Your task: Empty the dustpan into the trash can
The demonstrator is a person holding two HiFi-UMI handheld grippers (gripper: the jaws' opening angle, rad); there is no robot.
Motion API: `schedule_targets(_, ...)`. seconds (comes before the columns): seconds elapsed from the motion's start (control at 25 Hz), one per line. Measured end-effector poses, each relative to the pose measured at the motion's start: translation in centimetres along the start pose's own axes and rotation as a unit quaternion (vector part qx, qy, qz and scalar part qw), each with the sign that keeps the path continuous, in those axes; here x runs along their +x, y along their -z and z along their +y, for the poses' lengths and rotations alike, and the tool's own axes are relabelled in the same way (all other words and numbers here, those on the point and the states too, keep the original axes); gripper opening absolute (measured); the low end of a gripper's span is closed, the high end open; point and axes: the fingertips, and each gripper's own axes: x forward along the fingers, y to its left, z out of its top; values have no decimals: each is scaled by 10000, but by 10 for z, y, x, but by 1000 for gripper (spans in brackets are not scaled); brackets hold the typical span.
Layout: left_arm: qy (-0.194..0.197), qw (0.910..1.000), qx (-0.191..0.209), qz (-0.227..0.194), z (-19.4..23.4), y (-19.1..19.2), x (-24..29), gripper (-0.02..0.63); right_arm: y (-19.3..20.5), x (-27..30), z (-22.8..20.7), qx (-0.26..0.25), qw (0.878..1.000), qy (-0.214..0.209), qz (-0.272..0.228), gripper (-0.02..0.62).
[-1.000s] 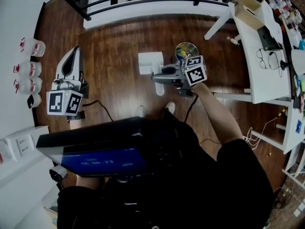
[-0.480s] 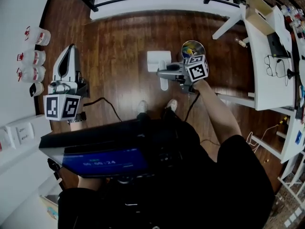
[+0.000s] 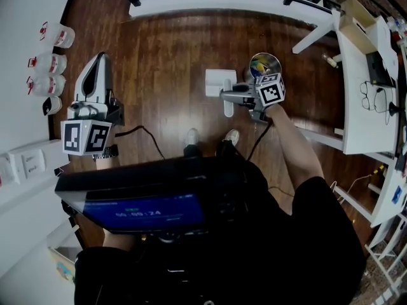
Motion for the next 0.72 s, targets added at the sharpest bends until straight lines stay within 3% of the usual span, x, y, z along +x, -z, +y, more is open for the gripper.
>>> schedule_targets(0.72,-47,9999,-4,123,0,5,-6,0,22,-5,-35,399,9991,131,-12,133)
